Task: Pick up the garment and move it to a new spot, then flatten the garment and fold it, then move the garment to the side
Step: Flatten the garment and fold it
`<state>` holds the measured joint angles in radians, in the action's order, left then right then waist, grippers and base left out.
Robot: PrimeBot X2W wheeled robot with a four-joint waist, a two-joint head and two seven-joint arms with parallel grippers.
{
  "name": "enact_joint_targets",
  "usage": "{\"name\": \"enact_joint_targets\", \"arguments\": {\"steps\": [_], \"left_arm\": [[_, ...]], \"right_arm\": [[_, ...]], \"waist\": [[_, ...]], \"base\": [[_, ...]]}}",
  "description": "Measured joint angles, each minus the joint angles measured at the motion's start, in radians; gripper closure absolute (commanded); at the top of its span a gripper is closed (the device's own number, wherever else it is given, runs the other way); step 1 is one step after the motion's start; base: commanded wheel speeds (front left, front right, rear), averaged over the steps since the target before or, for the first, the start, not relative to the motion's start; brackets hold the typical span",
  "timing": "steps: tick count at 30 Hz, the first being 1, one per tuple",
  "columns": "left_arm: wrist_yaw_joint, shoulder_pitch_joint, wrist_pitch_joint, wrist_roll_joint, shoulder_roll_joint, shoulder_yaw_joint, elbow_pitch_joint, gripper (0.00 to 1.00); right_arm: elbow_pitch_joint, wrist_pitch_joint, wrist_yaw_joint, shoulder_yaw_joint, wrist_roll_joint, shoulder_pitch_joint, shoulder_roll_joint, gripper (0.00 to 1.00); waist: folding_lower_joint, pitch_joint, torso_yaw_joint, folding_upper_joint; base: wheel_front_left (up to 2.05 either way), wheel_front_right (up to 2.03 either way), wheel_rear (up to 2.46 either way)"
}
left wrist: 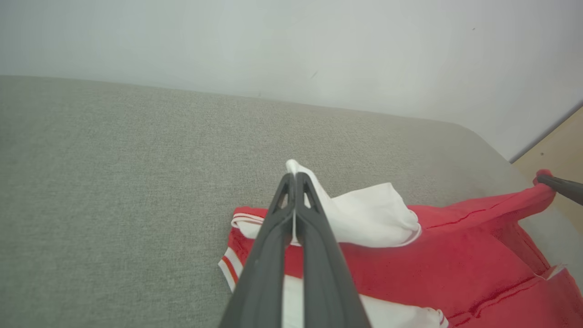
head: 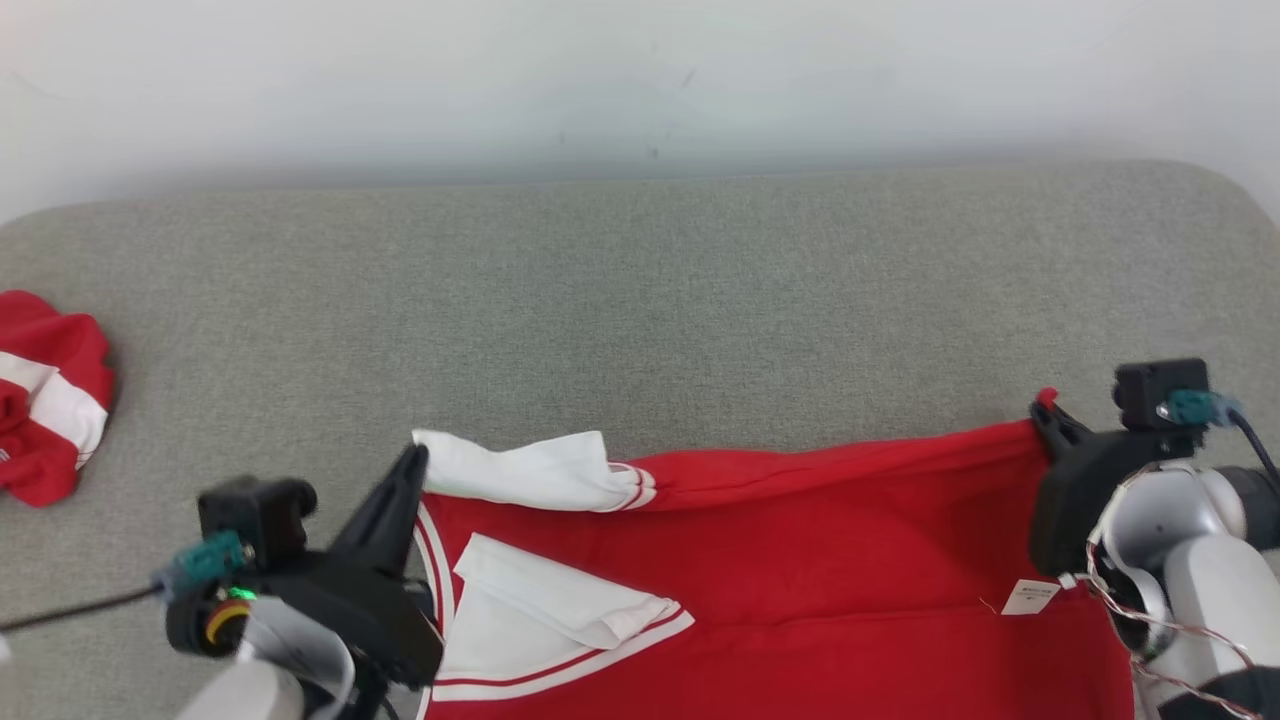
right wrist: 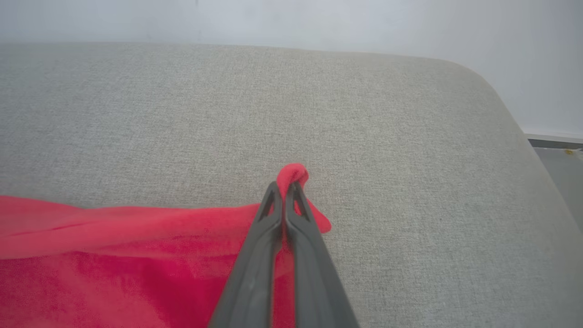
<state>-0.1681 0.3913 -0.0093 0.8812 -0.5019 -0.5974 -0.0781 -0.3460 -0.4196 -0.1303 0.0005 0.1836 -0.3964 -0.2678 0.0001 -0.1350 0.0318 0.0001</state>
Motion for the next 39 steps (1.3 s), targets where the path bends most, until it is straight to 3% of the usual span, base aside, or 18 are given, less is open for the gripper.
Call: {"name": "enact_joint_targets", "arguments": {"steps": [10,16,23,25,26,27,28,29,30,31,39], "left_arm": [[-0.041,-0.196,-0.095,0.058,0.061,-0.002,0.009,1.0],[-0.052,-0.294,-0.112,0.094,0.081,-0.011,0.016,1.0],[-0.052,-0.331,-0.131,0.108,0.115,-0.021,-0.011,1.0],[-0.053,-0.335,-0.131,0.111,0.117,-0.022,-0.019,1.0],[-0.053,-0.341,-0.132,0.116,0.119,-0.021,-0.022,1.0],[-0.053,-0.35,-0.136,0.116,0.121,-0.023,-0.028,1.0],[-0.052,-0.357,-0.138,0.116,0.121,-0.027,-0.034,1.0],[-0.052,-0.362,-0.14,0.116,0.121,-0.028,-0.038,0.97],[-0.052,-0.365,-0.148,0.115,0.122,-0.03,-0.043,0.67],[-0.052,-0.366,-0.147,0.112,0.12,-0.035,-0.05,0.0],[-0.063,-0.372,-0.193,0.062,0.109,-0.043,-0.064,0.0]], "right_arm": [[0.126,0.077,0.0,-0.142,-0.011,0.203,0.059,1.0],[0.16,0.071,0.0,-0.135,-0.021,0.299,0.067,1.0],[0.114,0.088,0.0,-0.138,-0.056,0.33,0.072,1.0],[0.101,0.091,0.0,-0.143,-0.063,0.336,0.075,0.82],[0.096,0.095,0.0,-0.145,-0.064,0.337,0.076,0.53],[0.088,0.092,0.0,-0.159,-0.063,0.336,0.082,0.02],[0.083,0.091,0.0,-0.165,-0.064,0.336,0.089,0.0],[0.079,0.09,0.0,-0.165,-0.064,0.337,0.094,0.0],[0.077,0.088,0.0,-0.168,-0.064,0.338,0.097,0.0],[0.078,0.088,0.0,-0.17,-0.066,0.338,0.1,0.0],[0.132,0.041,0.0,-0.211,-0.056,0.364,0.121,0.0]], "waist": [[-0.0001,0.043,-0.023,-0.0001],[-0.0002,0.067,-0.027,-0.0001],[-0.0002,0.083,-0.025,-0.0001],[-0.0002,0.087,-0.024,-0.0001],[-0.0002,0.089,-0.023,-0.0001],[-0.0002,0.091,-0.023,-0.0001],[-0.0002,0.094,-0.022,-0.0001],[-0.0002,0.097,-0.021,-0.0001],[-0.0002,0.1,-0.02,-0.0001],[-0.0002,0.104,-0.019,-0.0001],[-0.0002,0.137,-0.019,-0.0001]], "base": [[0.0,0.0,0.0],[0.0,0.0,0.0],[0.0,0.0,0.0],[0.0,0.0,0.0],[0.0,0.0,0.0],[0.0,0.0,0.0],[0.0,0.0,0.0],[0.0,0.0,0.0],[0.0,0.0,0.0],[0.0,0.0,0.0],[0.0,0.0,0.0]]}}
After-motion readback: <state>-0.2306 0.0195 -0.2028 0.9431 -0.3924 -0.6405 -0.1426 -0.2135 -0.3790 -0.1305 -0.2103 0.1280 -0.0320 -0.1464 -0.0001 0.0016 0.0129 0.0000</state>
